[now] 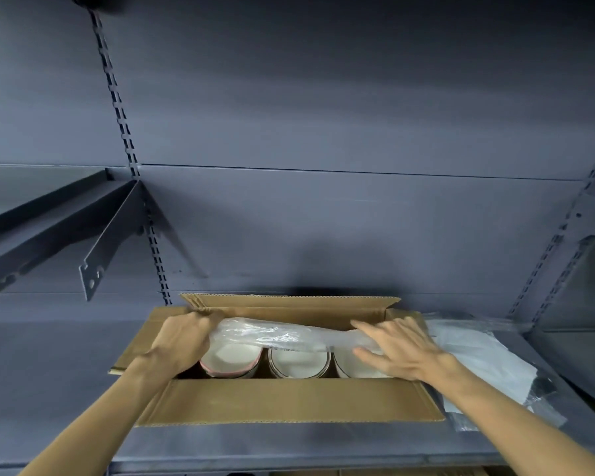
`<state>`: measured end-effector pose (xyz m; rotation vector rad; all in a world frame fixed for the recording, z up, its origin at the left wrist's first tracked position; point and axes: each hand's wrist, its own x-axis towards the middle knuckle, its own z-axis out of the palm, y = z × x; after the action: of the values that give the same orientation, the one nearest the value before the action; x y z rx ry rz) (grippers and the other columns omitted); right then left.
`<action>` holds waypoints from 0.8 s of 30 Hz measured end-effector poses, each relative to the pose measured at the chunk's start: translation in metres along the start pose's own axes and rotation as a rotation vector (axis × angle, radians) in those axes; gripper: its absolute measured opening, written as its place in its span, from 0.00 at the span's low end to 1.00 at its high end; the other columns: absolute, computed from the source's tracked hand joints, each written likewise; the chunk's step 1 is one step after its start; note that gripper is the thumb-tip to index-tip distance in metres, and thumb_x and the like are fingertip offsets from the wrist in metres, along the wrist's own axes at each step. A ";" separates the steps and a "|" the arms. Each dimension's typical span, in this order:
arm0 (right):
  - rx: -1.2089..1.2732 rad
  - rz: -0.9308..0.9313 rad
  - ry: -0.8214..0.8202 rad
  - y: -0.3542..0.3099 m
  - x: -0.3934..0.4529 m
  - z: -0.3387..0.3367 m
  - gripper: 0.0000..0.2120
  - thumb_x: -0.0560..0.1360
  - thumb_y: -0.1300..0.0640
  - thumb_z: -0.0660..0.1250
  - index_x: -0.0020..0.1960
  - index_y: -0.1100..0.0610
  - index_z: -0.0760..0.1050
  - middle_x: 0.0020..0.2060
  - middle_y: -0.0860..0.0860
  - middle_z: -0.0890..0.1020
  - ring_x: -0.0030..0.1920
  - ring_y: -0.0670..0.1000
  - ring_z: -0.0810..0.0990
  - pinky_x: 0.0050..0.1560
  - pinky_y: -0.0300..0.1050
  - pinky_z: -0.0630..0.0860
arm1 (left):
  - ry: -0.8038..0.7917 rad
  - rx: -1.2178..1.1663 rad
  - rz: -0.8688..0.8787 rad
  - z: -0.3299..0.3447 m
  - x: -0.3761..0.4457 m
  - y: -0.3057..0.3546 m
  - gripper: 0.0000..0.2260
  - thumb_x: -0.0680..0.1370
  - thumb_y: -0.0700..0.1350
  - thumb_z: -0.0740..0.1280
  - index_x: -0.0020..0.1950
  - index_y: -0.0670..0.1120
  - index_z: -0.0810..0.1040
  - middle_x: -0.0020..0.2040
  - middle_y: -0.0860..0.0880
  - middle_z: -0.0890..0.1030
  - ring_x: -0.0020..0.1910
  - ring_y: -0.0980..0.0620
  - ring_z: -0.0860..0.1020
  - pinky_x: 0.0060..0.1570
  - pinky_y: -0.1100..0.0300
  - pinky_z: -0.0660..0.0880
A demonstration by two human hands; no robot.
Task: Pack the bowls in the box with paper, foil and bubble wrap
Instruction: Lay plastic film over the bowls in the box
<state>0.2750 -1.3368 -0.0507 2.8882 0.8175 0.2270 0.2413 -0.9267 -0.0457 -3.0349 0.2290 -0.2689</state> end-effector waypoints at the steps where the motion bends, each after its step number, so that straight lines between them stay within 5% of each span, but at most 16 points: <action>1: 0.014 0.016 -0.014 0.000 0.001 0.000 0.32 0.78 0.33 0.45 0.74 0.45 0.70 0.47 0.47 0.83 0.40 0.49 0.75 0.43 0.49 0.62 | -0.013 -0.041 0.006 0.002 0.003 0.000 0.27 0.74 0.35 0.59 0.72 0.54 0.71 0.58 0.50 0.82 0.54 0.45 0.81 0.43 0.53 0.77; 5: -0.116 0.082 0.055 0.000 0.010 -0.001 0.19 0.82 0.46 0.47 0.57 0.54 0.72 0.53 0.52 0.73 0.49 0.53 0.74 0.52 0.52 0.69 | -0.010 -0.177 0.064 0.006 0.008 -0.006 0.25 0.75 0.45 0.61 0.74 0.52 0.70 0.65 0.48 0.74 0.62 0.45 0.75 0.59 0.52 0.73; 8: -0.146 0.116 0.157 -0.003 0.023 0.001 0.07 0.81 0.57 0.59 0.56 0.56 0.73 0.54 0.55 0.74 0.52 0.58 0.77 0.56 0.55 0.72 | 0.053 -0.042 0.022 0.012 0.013 -0.007 0.29 0.72 0.65 0.55 0.69 0.52 0.72 0.57 0.50 0.72 0.54 0.48 0.72 0.54 0.53 0.70; 11: -0.173 0.166 0.164 -0.010 0.037 0.002 0.05 0.79 0.59 0.64 0.54 0.55 0.74 0.50 0.53 0.76 0.48 0.56 0.78 0.51 0.53 0.75 | 0.121 -0.014 -0.017 0.018 0.016 -0.010 0.30 0.74 0.71 0.52 0.65 0.52 0.73 0.55 0.50 0.73 0.49 0.47 0.71 0.50 0.52 0.69; 14: -0.186 0.235 0.154 -0.012 0.048 0.002 0.13 0.73 0.62 0.74 0.52 0.54 0.72 0.44 0.52 0.77 0.41 0.56 0.80 0.38 0.51 0.75 | 0.152 -0.064 -0.043 0.019 0.019 -0.014 0.25 0.76 0.66 0.48 0.60 0.51 0.72 0.52 0.50 0.71 0.46 0.48 0.69 0.48 0.53 0.67; 18: -0.146 0.214 0.064 -0.005 0.063 0.004 0.31 0.72 0.69 0.70 0.70 0.52 0.65 0.55 0.54 0.76 0.36 0.54 0.81 0.32 0.49 0.74 | 0.143 -0.296 -0.123 0.015 0.027 -0.014 0.08 0.80 0.49 0.55 0.58 0.50 0.62 0.45 0.48 0.75 0.42 0.42 0.74 0.42 0.52 0.66; 19: -0.151 0.171 0.063 -0.002 0.064 0.005 0.35 0.71 0.71 0.68 0.73 0.50 0.63 0.58 0.55 0.74 0.34 0.54 0.81 0.31 0.49 0.71 | 0.159 -0.331 -0.126 0.013 0.028 -0.013 0.10 0.80 0.44 0.58 0.59 0.50 0.60 0.42 0.48 0.75 0.37 0.42 0.73 0.38 0.54 0.65; 21: -0.176 0.083 0.063 0.004 0.064 0.007 0.41 0.64 0.74 0.68 0.73 0.48 0.67 0.58 0.57 0.73 0.31 0.56 0.80 0.31 0.51 0.68 | 0.170 -0.324 -0.082 0.012 0.028 -0.013 0.15 0.77 0.39 0.64 0.61 0.50 0.65 0.40 0.48 0.77 0.33 0.44 0.71 0.33 0.55 0.67; 24: -0.163 0.026 0.137 0.011 0.063 0.008 0.38 0.56 0.73 0.75 0.61 0.48 0.77 0.48 0.52 0.74 0.32 0.55 0.78 0.29 0.48 0.70 | 0.164 -0.200 -0.025 0.013 0.030 -0.016 0.14 0.74 0.40 0.73 0.59 0.47 0.78 0.48 0.47 0.83 0.43 0.43 0.80 0.36 0.54 0.76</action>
<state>0.3347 -1.3138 -0.0496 2.7557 0.7445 0.4757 0.2749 -0.9144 -0.0524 -3.2163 0.2427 -0.5280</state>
